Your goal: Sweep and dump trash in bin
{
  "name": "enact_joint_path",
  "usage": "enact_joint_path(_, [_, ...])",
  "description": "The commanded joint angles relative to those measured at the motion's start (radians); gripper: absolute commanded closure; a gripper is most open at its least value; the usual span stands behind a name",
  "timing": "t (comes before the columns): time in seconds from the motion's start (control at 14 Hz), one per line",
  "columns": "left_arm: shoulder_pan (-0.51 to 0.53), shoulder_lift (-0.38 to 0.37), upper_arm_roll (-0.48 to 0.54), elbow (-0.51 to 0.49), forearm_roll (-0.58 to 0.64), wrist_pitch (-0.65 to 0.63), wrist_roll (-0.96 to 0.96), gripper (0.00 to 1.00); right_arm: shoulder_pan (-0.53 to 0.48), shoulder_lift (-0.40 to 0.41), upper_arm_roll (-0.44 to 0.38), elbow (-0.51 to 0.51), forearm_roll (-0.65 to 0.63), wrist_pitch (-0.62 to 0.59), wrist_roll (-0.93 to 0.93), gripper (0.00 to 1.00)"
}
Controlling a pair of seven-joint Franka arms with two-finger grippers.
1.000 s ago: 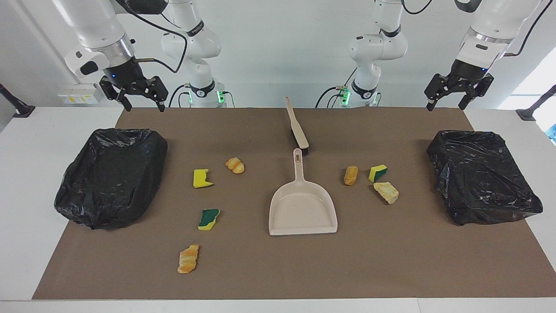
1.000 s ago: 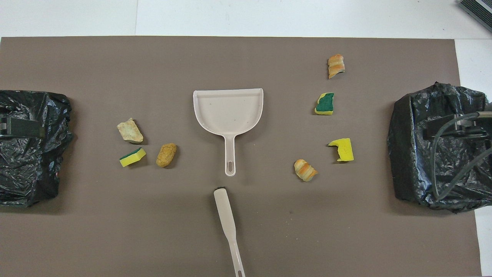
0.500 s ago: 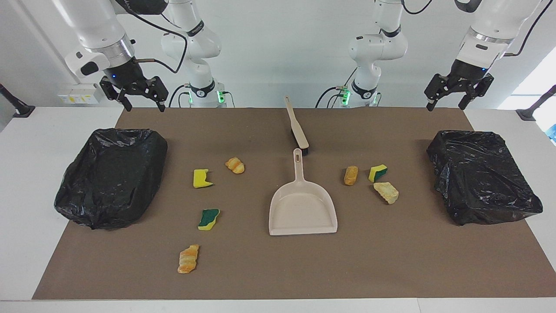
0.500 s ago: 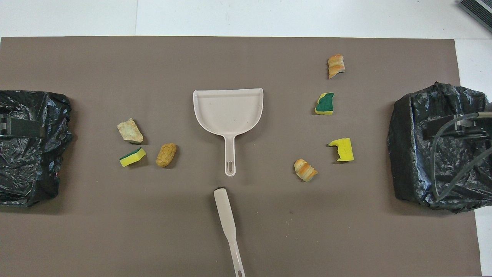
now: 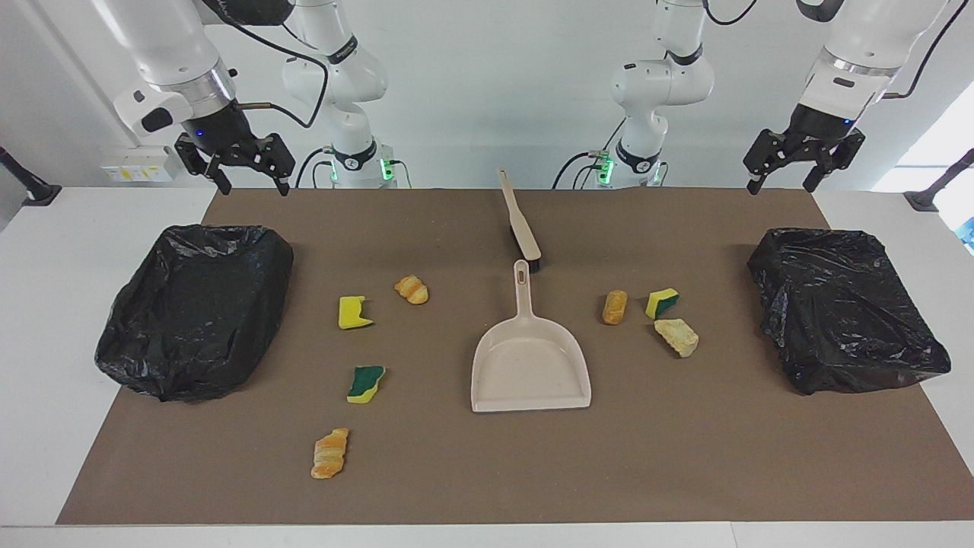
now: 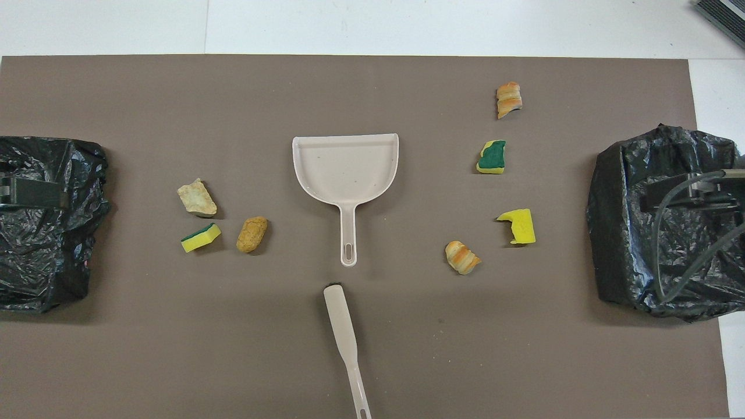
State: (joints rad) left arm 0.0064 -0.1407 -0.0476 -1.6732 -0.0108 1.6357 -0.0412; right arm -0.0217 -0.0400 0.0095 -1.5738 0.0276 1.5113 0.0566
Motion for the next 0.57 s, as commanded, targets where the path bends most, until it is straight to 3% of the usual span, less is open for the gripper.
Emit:
enact_joint_path(0.0, [0.004, -0.011, 0.002, -0.003, -0.012, -0.007, 0.006, 0.0, -0.006, -0.018, 0.003, -0.022, 0.005, -0.011, 0.02, 0.0])
enact_joint_path(0.5, [-0.016, -0.013, -0.012, -0.006, -0.015, -0.01, -0.005, 0.0, -0.006, -0.02, 0.001, -0.022, 0.005, -0.014, 0.019, 0.0])
